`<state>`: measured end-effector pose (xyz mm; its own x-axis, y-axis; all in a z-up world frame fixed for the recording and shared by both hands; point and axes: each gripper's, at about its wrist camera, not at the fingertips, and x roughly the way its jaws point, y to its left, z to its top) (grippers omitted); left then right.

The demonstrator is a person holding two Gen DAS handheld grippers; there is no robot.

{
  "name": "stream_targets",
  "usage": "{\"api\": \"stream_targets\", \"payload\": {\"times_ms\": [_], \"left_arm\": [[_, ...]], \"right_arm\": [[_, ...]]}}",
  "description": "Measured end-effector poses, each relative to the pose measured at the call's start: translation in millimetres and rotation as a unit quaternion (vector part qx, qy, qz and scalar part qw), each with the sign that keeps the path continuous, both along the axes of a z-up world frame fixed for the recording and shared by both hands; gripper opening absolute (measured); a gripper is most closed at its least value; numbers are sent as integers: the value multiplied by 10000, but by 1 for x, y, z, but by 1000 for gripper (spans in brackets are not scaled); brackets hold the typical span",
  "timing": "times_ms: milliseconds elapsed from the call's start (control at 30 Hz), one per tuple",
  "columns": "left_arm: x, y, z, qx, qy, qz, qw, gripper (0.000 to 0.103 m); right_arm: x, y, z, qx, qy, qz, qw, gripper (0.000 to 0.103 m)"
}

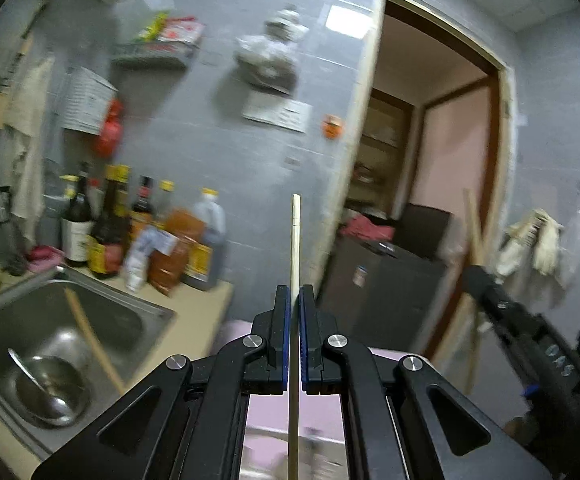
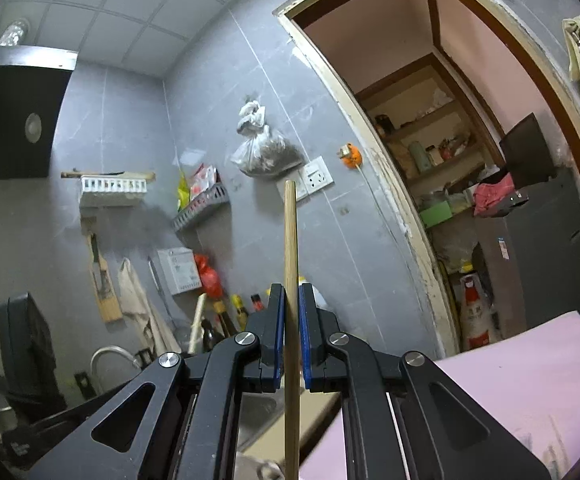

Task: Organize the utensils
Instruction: 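Lift both chopsticks and carry them over the white utensil holder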

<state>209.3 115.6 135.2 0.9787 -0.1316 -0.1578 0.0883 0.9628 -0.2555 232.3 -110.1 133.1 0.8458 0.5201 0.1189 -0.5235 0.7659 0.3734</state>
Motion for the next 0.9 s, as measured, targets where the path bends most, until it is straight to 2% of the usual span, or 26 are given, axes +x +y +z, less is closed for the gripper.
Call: {"api": "stream_targets", "payload": {"times_ms": [167,333,500,900], "left_arm": [[11,32,-10,-271,-96,375,9989,2],[13,43,-21,-386,-128,585,9975,2],[14,41,-32,-346,-172,767,9963,2],[11,22,-56,-177,-82,883,9959,2]], "right_arm": [[2,19,-3,5,-240,-302,9993,5],[5,30,-12,-54,-320,-709,9970,5],[8,33,-21,-147,-286,-979,9947,5],[13,37,-37,-423,-154,-866,9952,5]]}}
